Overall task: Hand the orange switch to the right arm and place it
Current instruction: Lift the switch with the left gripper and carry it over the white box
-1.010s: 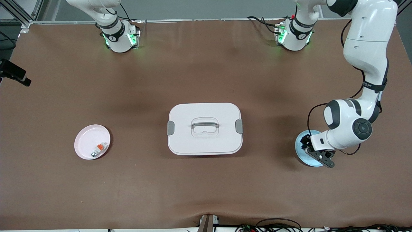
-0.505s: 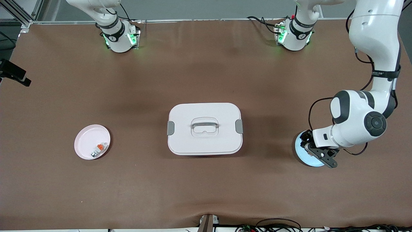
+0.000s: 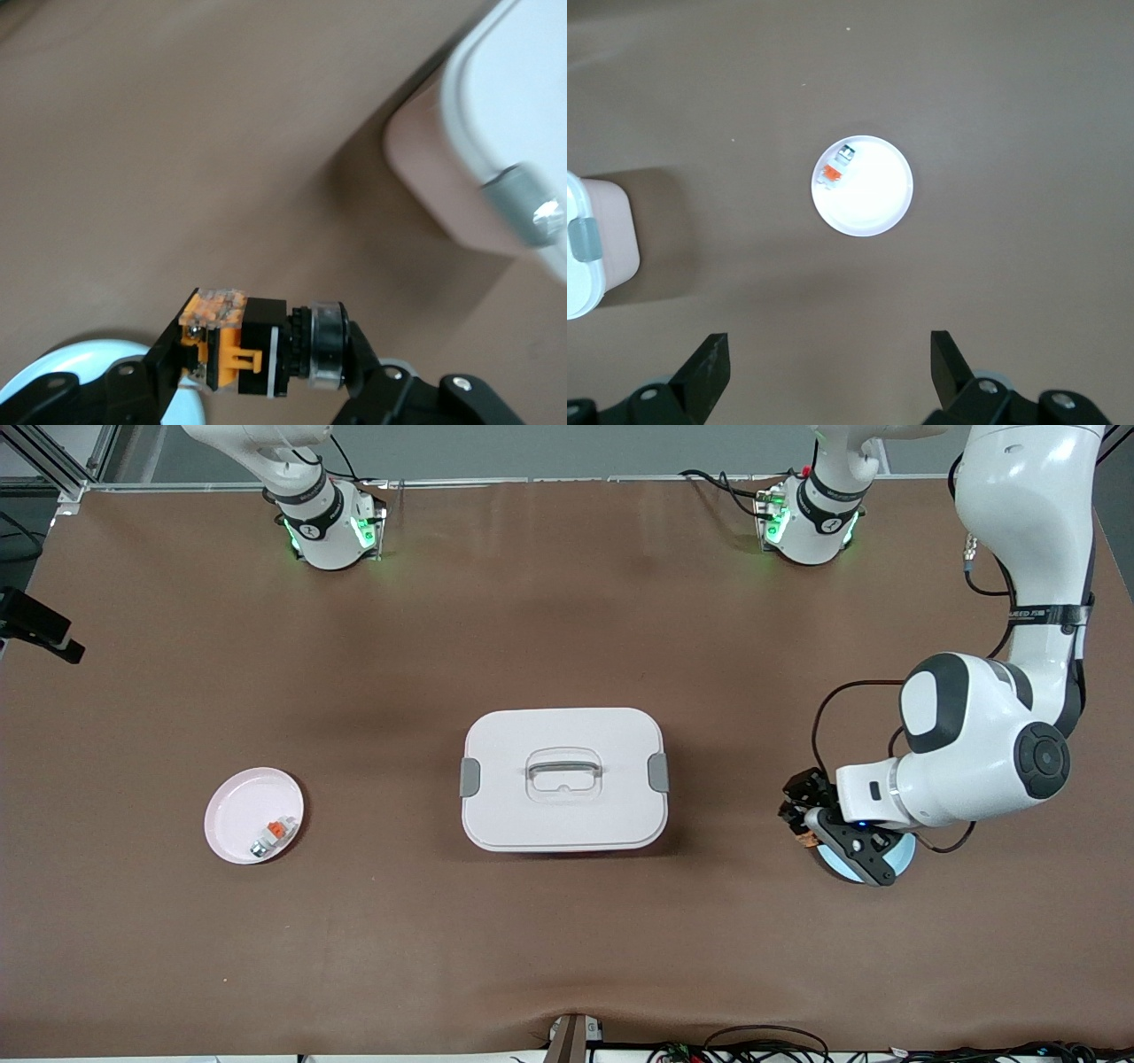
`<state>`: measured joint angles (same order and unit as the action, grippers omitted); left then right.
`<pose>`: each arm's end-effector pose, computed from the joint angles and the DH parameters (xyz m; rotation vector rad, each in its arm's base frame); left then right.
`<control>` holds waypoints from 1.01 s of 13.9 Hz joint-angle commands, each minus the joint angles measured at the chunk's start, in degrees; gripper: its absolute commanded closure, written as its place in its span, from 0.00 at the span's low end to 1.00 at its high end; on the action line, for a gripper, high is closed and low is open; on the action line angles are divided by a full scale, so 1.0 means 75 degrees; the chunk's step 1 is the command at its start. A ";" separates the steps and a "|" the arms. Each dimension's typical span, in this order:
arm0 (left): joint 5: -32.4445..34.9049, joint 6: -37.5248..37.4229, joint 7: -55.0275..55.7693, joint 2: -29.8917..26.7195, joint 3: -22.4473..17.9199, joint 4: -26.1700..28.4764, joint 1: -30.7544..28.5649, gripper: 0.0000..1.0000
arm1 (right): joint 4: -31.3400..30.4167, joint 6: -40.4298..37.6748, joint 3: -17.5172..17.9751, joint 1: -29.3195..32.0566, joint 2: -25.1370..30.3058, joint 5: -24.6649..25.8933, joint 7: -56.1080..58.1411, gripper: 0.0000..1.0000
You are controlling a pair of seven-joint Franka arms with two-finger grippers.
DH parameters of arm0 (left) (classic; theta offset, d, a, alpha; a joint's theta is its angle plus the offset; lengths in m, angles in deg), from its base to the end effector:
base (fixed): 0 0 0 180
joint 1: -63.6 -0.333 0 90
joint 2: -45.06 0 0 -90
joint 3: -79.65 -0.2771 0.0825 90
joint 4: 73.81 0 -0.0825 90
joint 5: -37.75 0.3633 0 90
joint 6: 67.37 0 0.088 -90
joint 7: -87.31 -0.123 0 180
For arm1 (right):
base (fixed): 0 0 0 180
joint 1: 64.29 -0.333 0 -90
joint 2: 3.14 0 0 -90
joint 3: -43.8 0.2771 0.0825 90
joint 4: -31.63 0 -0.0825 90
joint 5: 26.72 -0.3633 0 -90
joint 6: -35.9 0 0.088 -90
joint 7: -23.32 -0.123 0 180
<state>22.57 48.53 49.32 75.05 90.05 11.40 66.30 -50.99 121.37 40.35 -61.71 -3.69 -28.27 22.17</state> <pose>0.6467 -0.1532 0.3385 2.6239 -1.0364 0.1261 0.5264 -0.0519 0.6151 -3.1105 0.1909 -0.0643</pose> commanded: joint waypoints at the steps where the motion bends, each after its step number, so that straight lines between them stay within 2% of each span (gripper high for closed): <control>1: -0.0191 -0.0312 0.0167 0.0032 0.0334 -0.0346 -0.0008 1.00 | 0.0093 -0.0064 0.0061 0.0124 -0.0044 0.0042 0.0014 0.00; 5: -0.0155 -0.0312 0.0190 0.0008 0.1178 -0.0744 -0.0019 1.00 | 0.0105 -0.0133 0.0015 0.0193 -0.0032 -0.0121 0.0234 0.00; 8: -0.0307 -0.0312 0.0191 0.0008 0.1530 -0.0862 -0.0055 1.00 | 0.0047 -0.0180 0.0003 0.0358 -0.0008 -0.0215 0.1570 0.00; 10: -0.0296 -0.0312 0.0132 0.0043 0.1753 -0.1224 0.0015 1.00 | 0.0035 -0.0648 0.0014 0.0288 -0.0055 -0.0274 0.1666 0.00; 12: -0.0284 -0.0254 0.0178 0.0032 0.2081 -0.1237 0.0004 1.00 | -0.0035 -0.0719 0.0050 0.0241 -0.0079 -0.0320 0.1678 0.00; 14: -0.0319 -0.0254 0.0865 0.0020 0.2339 -0.1237 0.0004 1.00 | -0.0059 -0.1150 0.0050 0.0171 -0.0079 -0.1101 0.1620 0.00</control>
<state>21.36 47.56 52.48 75.06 105.95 3.08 66.54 -51.61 115.45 40.55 -60.19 -4.11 -32.44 33.94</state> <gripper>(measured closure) 0.264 0.000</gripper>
